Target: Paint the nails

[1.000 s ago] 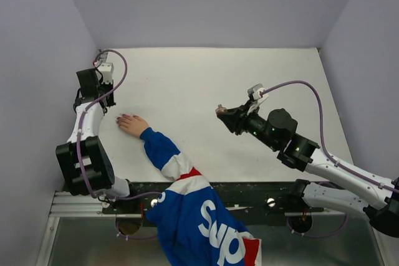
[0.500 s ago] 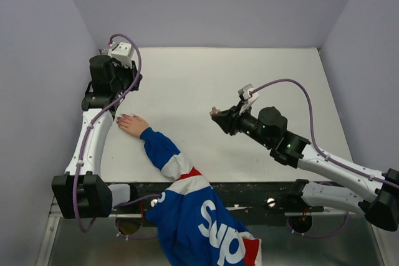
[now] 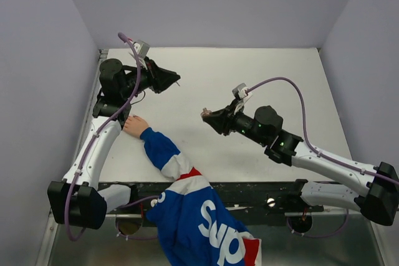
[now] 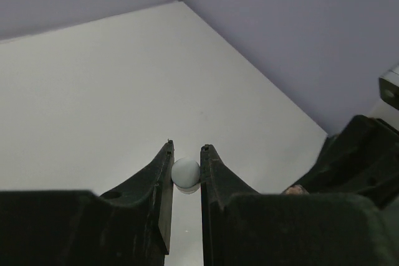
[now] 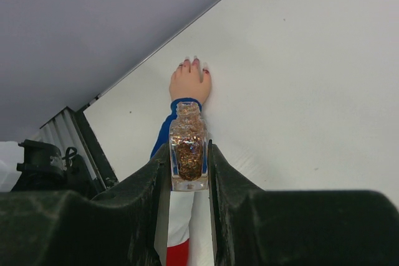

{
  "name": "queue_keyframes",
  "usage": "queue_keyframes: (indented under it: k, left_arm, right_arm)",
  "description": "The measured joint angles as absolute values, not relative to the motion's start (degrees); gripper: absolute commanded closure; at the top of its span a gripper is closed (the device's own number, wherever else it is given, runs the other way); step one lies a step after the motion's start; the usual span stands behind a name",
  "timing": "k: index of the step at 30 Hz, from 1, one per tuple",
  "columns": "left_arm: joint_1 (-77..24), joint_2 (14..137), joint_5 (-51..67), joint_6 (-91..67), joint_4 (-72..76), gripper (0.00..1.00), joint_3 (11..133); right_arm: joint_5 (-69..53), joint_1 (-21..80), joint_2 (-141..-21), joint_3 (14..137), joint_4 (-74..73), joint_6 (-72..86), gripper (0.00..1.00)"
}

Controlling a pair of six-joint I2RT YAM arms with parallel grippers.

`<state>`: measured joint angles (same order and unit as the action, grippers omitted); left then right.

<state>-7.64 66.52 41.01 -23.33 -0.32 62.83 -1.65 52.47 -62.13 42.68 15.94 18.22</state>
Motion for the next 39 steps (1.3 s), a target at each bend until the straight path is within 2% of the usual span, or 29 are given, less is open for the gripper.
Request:
queue_keyframes:
  k: [4, 9, 18, 39]
  left_arm:
    - [-9.39, 67.83, 53.32, -34.59, 13.52, 1.0, 58.33]
    - [-11.33, 70.26, 61.17, -43.38, 22.11, 1.0, 57.34]
    - [-15.84, 70.13, 63.99, -40.49, 16.43, 1.0, 58.67]
    - [-18.24, 70.13, 65.1, -37.23, 11.18, 1.0, 59.64]
  right_arm:
    - [-2.85, 53.93, -62.22, 42.68, 16.84, 17.91, 0.99]
    - [-3.03, 56.51, -63.37, 43.68, 16.49, 16.12, 0.99]
    - [0.34, 58.06, -63.83, 46.59, 14.17, 13.67, 0.99]
    - [4.56, 58.06, -61.52, 46.81, 12.45, 11.97, 0.99]
